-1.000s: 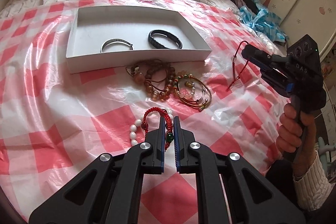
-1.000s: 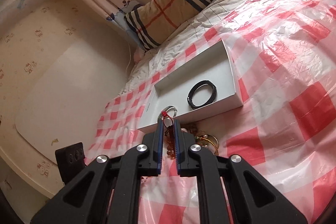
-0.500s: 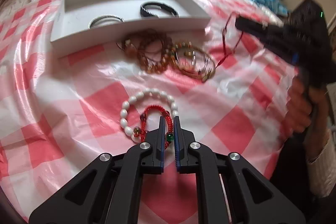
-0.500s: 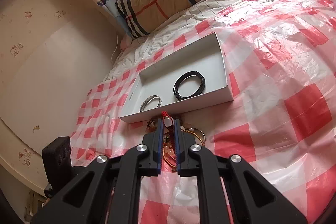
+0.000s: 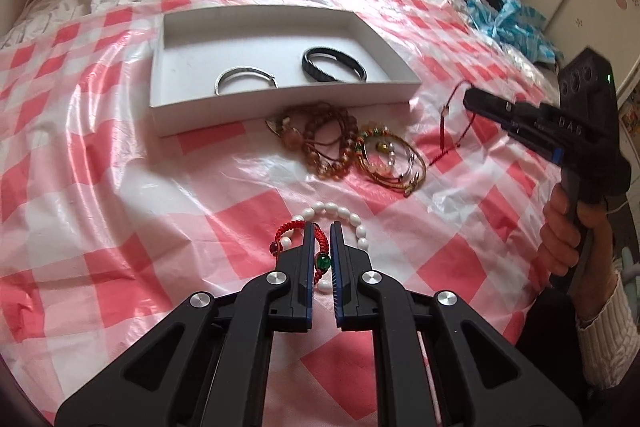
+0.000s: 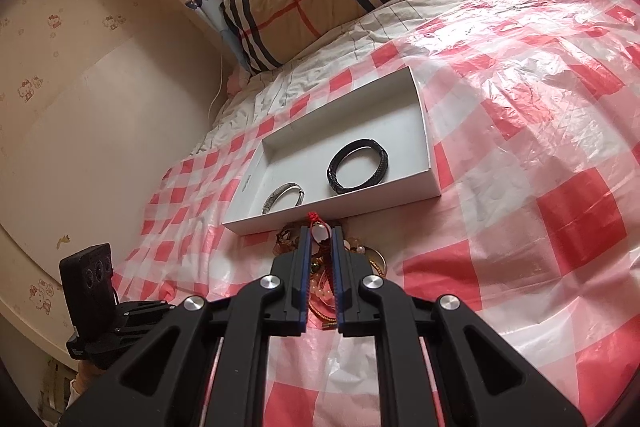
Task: Organize jewelry
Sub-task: 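Lift the red bracelets with both tools above the pile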
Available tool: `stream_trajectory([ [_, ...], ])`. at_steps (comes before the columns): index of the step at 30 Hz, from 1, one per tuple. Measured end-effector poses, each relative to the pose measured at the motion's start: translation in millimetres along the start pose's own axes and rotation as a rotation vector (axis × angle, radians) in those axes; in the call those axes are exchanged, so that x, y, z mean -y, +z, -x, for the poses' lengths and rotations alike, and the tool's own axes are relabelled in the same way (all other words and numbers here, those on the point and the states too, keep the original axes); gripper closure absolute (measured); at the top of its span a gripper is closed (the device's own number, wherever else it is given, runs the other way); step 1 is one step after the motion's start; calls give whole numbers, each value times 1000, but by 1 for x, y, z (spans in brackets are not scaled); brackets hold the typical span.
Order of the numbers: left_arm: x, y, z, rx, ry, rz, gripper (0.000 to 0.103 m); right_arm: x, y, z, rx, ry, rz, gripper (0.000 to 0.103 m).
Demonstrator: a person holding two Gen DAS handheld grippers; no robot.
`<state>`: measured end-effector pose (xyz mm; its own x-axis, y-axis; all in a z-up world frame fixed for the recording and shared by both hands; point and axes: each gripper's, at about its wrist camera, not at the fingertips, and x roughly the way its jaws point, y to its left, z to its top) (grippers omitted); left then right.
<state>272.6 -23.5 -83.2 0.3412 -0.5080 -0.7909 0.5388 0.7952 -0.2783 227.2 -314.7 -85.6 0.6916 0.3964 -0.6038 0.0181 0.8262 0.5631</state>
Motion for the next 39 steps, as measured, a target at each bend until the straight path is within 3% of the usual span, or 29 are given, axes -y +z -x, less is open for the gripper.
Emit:
stream_trajectory([
  [4, 0, 4, 11, 67, -1, 10, 96, -1, 1, 2, 10, -1, 3, 92],
  [12, 21, 11, 13, 168, 170, -40, 96, -12, 0, 4, 30, -26, 51, 92],
  [16, 25, 14, 17, 205, 215, -43, 96, -18, -1, 1, 28, -33, 78, 92],
  [31, 37, 21, 18, 258, 286, -47, 96, -23, -2, 1, 33, -46, 106, 92],
  [39, 39, 23, 21, 282, 286, -43, 96, -27, -1, 2, 36, -48, 124, 92],
])
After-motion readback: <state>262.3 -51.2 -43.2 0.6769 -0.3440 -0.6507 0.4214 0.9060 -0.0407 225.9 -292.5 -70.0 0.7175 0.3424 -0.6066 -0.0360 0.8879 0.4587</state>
